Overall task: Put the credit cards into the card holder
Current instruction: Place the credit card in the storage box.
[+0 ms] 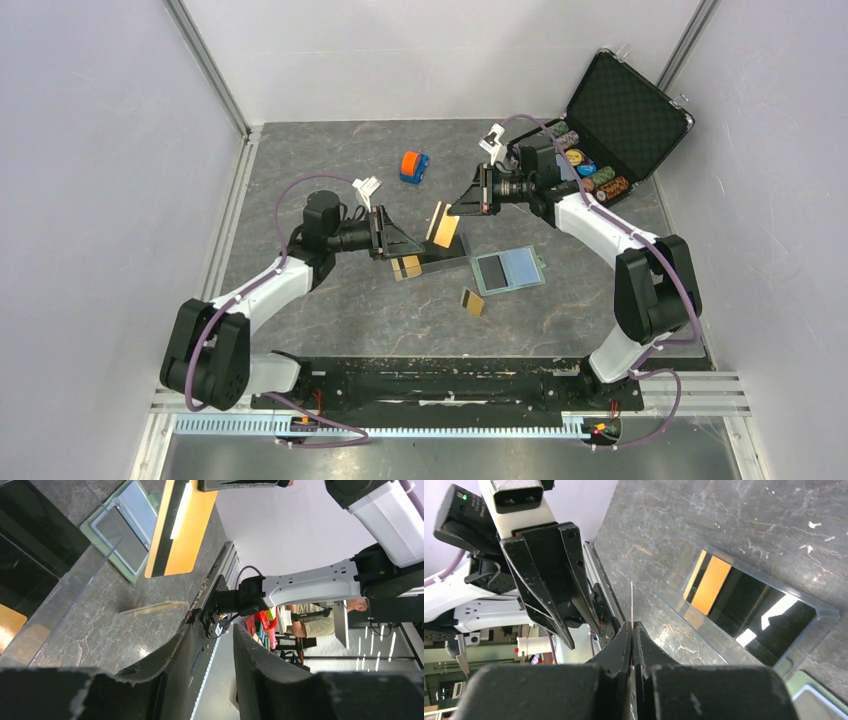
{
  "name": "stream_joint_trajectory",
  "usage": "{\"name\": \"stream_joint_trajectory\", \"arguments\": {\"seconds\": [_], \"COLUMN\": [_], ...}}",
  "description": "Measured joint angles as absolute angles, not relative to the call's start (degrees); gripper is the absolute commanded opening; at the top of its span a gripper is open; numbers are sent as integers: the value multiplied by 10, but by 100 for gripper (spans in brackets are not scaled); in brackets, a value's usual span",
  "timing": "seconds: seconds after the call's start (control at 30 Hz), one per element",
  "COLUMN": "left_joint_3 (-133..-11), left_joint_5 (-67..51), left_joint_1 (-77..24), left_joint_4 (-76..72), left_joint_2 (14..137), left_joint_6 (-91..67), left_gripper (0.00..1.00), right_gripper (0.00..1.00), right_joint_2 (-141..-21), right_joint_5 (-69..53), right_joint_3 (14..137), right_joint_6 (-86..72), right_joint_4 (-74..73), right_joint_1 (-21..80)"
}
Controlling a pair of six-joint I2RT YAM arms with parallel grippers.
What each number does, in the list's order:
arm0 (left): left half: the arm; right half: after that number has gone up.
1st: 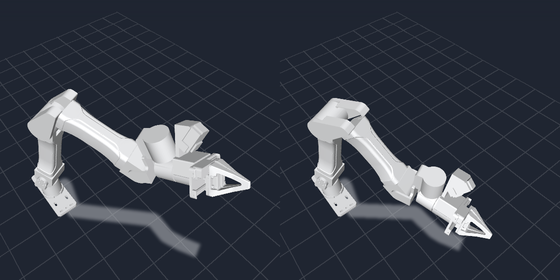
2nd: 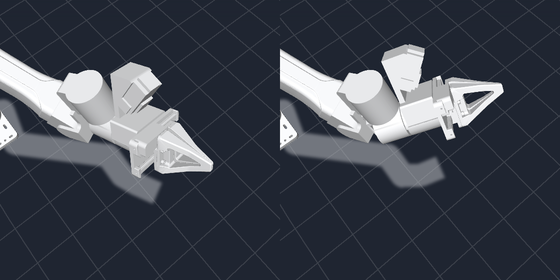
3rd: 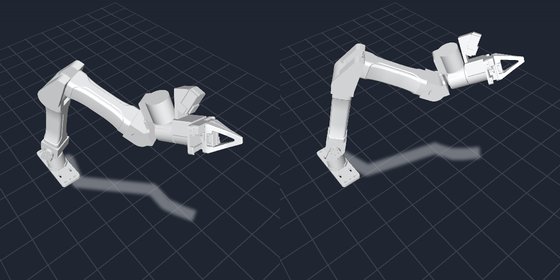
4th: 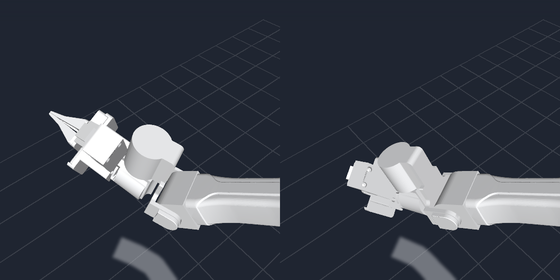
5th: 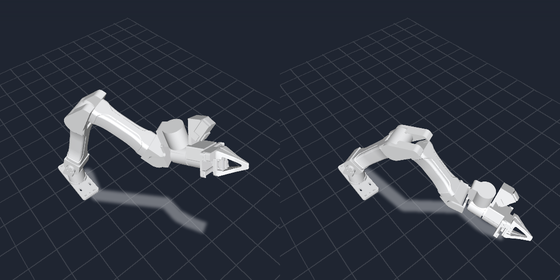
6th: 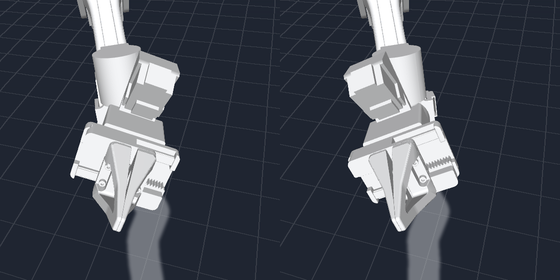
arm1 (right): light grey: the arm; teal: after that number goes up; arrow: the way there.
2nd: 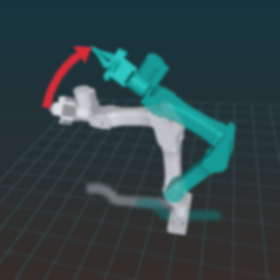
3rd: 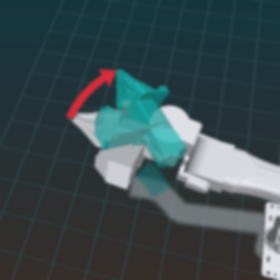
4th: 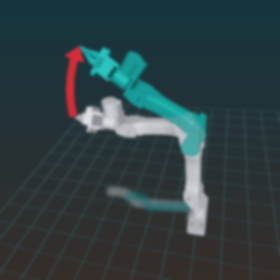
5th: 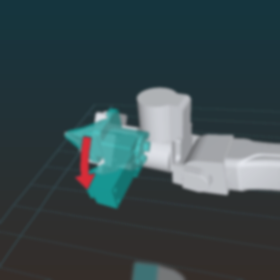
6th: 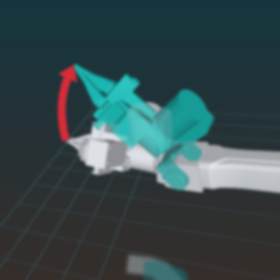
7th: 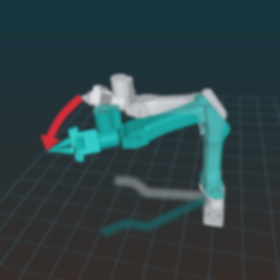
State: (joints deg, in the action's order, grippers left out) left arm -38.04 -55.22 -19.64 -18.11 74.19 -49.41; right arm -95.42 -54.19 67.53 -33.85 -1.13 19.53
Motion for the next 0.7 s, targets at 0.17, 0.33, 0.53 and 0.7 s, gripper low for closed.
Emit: {"name": "stream_joint_trajectory", "arguments": {"seconds": [0.17, 0.33, 0.53, 0.7], "left_joint_3": [-381, -381, -390, -410], "left_joint_5": [-543, -541, -541, -540], "left_joint_1": [-196, -196, -202, -222], "left_joint_4": [-174, -172, -168, -159], "left_joint_2": [755, 764, 781, 804], "left_joint_6": [-494, -493, -492, -484], "left_gripper": [44, 45, 49, 56], "right_gripper": [0, 0, 0, 0], "right_joint_2": [-954, -954, -948, -934], "right_joint_5": [-534, -520, -482, -470], "right_joint_3": [675, 666, 637, 621], "right_joint_6": [-297, -253, -196, -172], "right_joint_4": [-54, -96, -162, -190], "right_joint_1": [191, 189, 175, 156]}}
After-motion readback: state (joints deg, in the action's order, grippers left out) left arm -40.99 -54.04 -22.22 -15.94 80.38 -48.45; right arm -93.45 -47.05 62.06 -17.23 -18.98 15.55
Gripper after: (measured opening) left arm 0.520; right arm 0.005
